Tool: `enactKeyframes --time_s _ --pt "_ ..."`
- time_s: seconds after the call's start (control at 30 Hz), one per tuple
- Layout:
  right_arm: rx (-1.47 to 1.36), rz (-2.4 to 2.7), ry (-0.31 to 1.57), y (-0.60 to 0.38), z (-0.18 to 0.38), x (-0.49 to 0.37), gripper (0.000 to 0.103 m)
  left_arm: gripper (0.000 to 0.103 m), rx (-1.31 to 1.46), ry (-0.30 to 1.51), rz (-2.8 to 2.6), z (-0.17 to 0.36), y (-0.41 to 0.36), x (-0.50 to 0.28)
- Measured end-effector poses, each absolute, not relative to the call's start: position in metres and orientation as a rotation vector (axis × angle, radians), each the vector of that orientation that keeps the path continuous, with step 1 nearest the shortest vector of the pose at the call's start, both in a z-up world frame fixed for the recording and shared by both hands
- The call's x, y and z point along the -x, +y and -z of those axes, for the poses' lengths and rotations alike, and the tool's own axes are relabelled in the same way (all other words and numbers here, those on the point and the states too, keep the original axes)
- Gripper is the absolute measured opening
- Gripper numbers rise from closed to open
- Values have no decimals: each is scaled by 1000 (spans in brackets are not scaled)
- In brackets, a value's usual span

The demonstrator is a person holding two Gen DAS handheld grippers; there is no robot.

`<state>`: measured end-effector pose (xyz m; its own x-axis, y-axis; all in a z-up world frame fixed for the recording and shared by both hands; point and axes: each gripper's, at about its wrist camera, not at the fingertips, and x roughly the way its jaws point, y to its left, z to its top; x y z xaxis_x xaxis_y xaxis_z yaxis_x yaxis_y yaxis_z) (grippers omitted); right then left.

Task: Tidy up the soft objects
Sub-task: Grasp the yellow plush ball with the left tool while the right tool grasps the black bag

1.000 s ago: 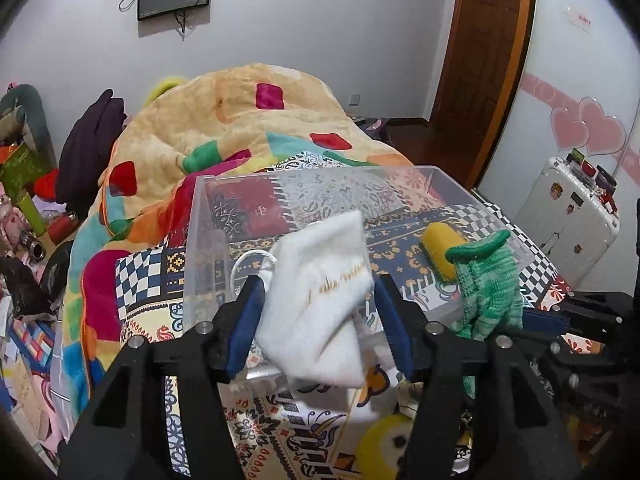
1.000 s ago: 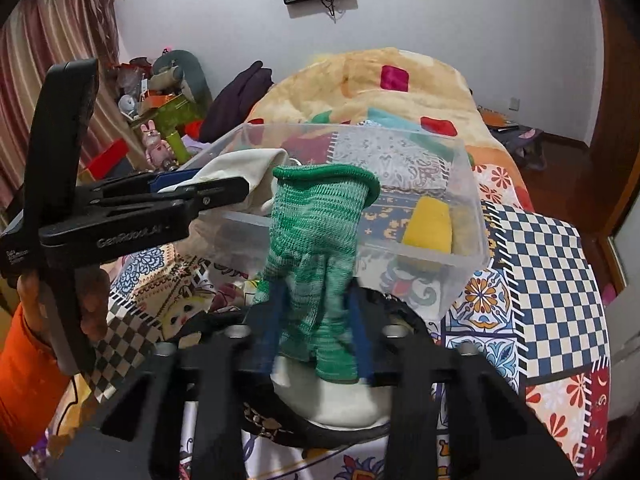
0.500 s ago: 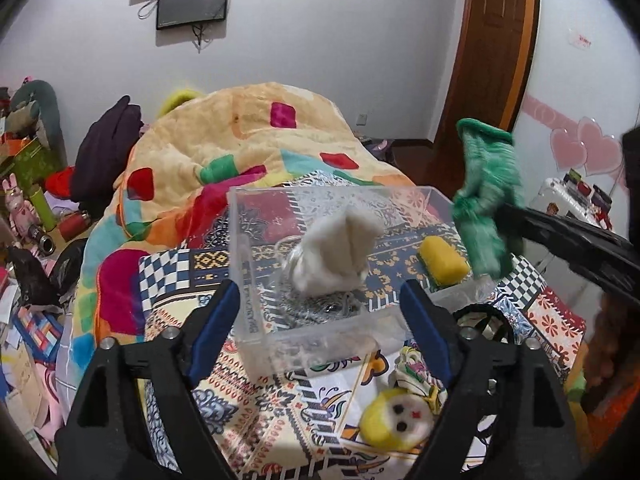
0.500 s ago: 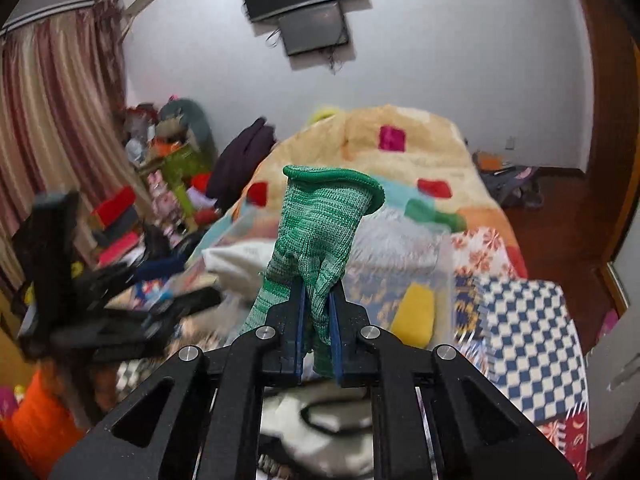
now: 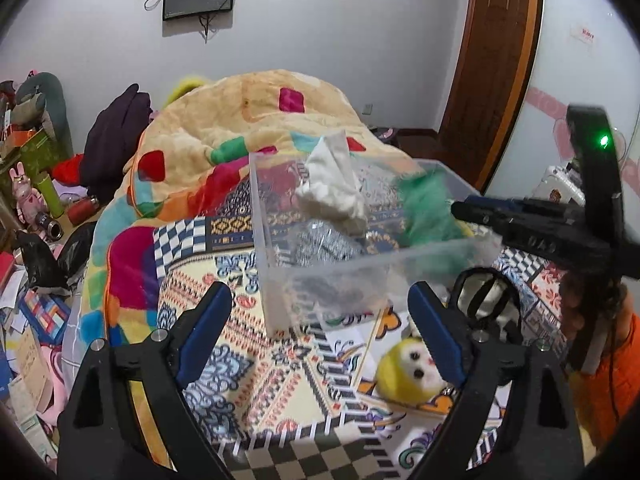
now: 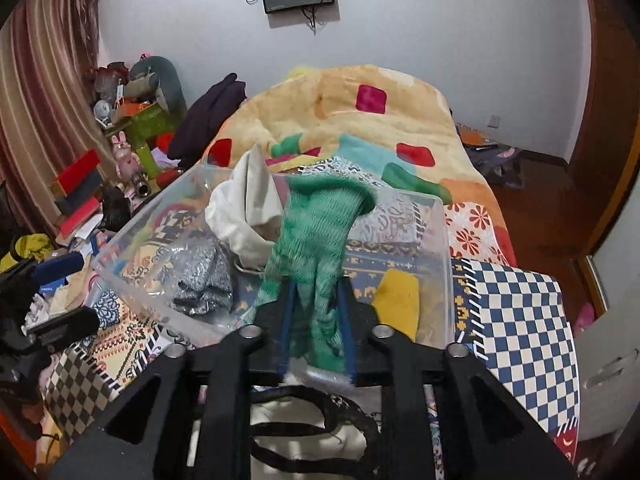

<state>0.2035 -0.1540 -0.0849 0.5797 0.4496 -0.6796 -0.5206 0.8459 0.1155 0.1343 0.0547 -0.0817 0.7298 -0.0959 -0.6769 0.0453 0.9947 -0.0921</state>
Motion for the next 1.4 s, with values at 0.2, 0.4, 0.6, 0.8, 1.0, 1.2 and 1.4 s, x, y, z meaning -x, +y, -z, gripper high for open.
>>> enactKeyframes --time_s 0.2,0.4,0.6,0.8,1.0,1.2,1.4 --pt "104 -570 701 -168 68 -179 53 90 79 787 108 93 46 -117" --pt "63 -602 684 -188 66 -141 81 90 76 829 135 105 32 -105" --pt "54 -656 800 -189 93 -126 81 90 66 878 164 122 19 -94" --pt "45 -681 866 -181 119 -124 81 90 48 849 137 125 12 -93" --pt "-6 -762 902 -177 125 -127 52 70 31 846 162 126 3 -102" --pt "-20 -772 885 -177 124 -120 19 42 40 858 201 132 -3 -108" --pt "-39 -746 811 -189 107 -112 12 40 59 829 201 124 4 -100"
